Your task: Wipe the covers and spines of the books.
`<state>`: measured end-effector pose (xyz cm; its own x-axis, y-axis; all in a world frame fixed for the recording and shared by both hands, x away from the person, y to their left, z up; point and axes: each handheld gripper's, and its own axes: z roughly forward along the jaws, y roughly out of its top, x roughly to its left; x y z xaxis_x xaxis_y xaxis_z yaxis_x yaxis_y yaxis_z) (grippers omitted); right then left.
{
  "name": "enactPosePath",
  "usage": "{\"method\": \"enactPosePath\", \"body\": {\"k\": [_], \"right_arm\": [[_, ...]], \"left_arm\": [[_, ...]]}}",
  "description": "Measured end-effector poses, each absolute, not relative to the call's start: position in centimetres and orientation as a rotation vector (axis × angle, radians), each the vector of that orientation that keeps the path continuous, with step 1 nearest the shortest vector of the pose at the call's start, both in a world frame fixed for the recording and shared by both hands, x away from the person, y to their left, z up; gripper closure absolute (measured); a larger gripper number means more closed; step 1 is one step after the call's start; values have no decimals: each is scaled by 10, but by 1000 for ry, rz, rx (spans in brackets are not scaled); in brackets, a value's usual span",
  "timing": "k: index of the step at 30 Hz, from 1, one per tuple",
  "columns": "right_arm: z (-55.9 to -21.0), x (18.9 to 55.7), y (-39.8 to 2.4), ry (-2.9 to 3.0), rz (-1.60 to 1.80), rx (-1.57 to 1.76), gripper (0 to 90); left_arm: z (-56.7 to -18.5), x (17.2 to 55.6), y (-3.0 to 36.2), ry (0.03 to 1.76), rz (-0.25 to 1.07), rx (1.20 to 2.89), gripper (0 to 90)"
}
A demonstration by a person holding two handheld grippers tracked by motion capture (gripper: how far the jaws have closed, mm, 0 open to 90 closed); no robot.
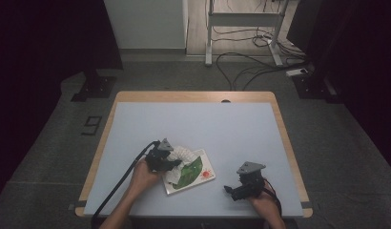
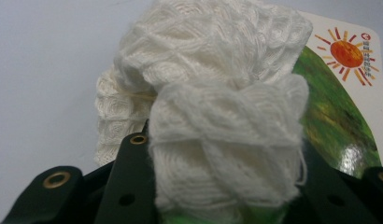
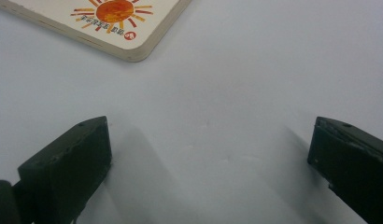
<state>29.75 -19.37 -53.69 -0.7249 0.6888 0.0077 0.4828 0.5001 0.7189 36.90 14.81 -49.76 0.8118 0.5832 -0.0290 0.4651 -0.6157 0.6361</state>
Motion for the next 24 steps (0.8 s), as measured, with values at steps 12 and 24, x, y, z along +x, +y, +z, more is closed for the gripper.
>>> {"method": "enactPosePath", "body": {"k": [12, 24], "right_arm": [[-537, 298, -194, 2466, 1051, 989, 0], [-537, 298, -194, 2466, 1050, 990, 0]], "left_arm": [[-497, 380, 124, 736, 228, 2371, 645], [-498, 390, 104, 721, 207, 2378, 644]]}}
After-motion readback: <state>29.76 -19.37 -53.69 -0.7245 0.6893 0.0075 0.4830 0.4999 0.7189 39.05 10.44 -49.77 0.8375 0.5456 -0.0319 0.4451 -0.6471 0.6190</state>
